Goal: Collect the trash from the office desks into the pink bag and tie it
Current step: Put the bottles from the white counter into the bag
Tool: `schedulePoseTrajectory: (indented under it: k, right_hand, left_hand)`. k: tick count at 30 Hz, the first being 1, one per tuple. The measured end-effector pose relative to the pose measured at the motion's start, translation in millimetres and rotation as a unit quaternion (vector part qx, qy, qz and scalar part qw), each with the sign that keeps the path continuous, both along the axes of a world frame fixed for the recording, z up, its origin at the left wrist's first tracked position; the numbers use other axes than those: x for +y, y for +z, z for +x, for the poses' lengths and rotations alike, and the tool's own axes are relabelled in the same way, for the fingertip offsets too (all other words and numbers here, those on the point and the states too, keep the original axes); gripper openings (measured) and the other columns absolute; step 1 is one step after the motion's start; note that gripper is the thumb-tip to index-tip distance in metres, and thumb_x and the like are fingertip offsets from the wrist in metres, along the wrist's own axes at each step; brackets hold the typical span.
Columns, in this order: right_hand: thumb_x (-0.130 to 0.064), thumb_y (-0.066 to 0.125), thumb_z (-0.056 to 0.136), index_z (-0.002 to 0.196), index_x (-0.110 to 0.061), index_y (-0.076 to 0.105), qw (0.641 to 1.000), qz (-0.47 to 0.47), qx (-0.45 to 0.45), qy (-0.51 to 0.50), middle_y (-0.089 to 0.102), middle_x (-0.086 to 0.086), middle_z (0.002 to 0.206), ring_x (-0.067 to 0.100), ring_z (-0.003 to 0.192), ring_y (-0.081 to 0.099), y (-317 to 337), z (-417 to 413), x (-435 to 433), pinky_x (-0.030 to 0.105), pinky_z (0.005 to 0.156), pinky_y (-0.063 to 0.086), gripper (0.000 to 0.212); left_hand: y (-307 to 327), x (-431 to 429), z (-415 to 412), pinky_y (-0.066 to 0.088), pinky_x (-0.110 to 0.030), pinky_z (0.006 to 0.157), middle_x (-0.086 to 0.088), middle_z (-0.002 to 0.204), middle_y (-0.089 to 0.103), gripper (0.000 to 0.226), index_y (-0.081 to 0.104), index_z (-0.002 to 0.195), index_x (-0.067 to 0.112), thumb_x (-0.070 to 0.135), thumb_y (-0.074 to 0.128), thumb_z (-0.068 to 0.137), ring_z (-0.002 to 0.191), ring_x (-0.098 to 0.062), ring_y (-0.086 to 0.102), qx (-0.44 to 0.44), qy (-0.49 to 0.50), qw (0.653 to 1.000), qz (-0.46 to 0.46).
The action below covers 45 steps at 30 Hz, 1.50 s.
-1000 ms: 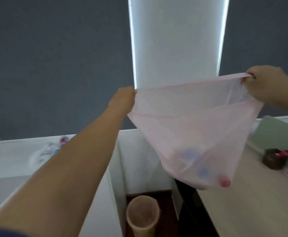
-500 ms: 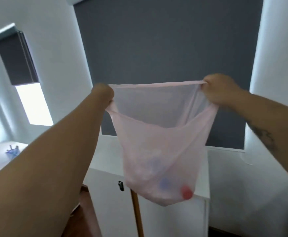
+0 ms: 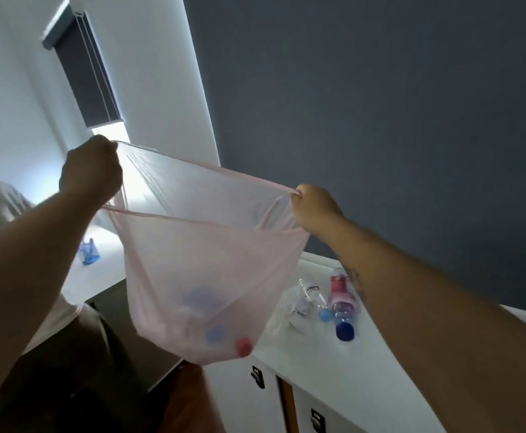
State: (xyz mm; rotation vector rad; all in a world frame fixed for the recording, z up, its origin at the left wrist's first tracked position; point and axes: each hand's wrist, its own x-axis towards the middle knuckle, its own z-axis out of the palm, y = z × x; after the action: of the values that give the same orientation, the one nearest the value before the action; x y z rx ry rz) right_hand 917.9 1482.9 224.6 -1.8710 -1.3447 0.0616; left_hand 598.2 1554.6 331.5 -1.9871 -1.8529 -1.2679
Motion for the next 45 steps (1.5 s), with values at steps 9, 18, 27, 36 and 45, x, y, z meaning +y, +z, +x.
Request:
schedulePoseTrajectory:
  k: [9, 18, 27, 36, 45]
  right_hand:
    - [-0.035, 0.061, 0.091, 0.095, -0.020, 0.058, 0.958, -0.037, 0.234, 0.163, 0.056, 0.001, 0.096, 0.023, 0.089, 0.054, -95, 41, 106, 0.029, 0.067, 0.040, 0.017]
    - [-0.070, 0.077, 0.056, 0.153, -0.037, 0.012, 0.901, -0.313, -0.077, 0.291, -0.004, 0.004, 0.163, 0.030, 0.149, 0.002, -227, 35, 73, 0.045, 0.118, 0.020, 0.121]
    - [-0.050, 0.056, 0.087, 0.142, -0.038, 0.036, 0.900, -0.314, -0.190, 0.237, 0.029, 0.009, 0.151, 0.033, 0.133, 0.032, -281, 12, 77, 0.039, 0.103, 0.036, 0.060]
    - [-0.025, 0.060, 0.088, 0.116, -0.012, 0.054, 0.982, -0.081, 0.069, 0.156, 0.062, 0.007, 0.112, 0.026, 0.104, 0.060, -241, 36, 87, 0.032, 0.084, 0.046, 0.031]
    - [-0.026, 0.067, 0.083, 0.092, -0.030, 0.059, 0.930, 0.037, 0.175, 0.322, 0.063, -0.015, 0.089, 0.005, 0.083, 0.060, -95, -7, 145, 0.016, 0.069, 0.044, 0.013]
  left_hand:
    - [-44, 55, 32, 0.036, -0.034, 0.080, -0.024, 0.109, 0.068, 0.029, 0.068, 0.101, -0.001, 0.009, 0.040, 0.102, 0.099, -0.042, 0.059, 0.068, -0.015, 0.997, 0.014]
    - [-63, 105, 61, 0.029, -0.030, 0.067, -0.023, 0.084, 0.066, 0.030, 0.066, 0.091, -0.003, 0.013, 0.044, 0.103, 0.072, -0.032, 0.055, 0.122, -0.043, 0.991, 0.020]
    - [-79, 121, 82, 0.034, -0.031, 0.067, 0.008, 0.059, 0.047, 0.026, 0.065, 0.090, 0.008, 0.021, 0.046, 0.103, 0.059, -0.022, 0.048, 0.155, -0.078, 0.984, -0.051]
    - [-90, 138, 104, 0.041, -0.033, 0.069, 0.006, 0.063, 0.050, 0.028, 0.063, 0.090, 0.013, 0.025, 0.043, 0.103, 0.068, -0.026, 0.053, 0.182, -0.110, 0.974, -0.079]
    - [-96, 141, 118, 0.035, -0.027, 0.072, 0.001, 0.084, 0.061, 0.028, 0.062, 0.086, 0.015, 0.024, 0.043, 0.104, 0.067, -0.016, 0.051, 0.169, -0.140, 0.972, -0.087]
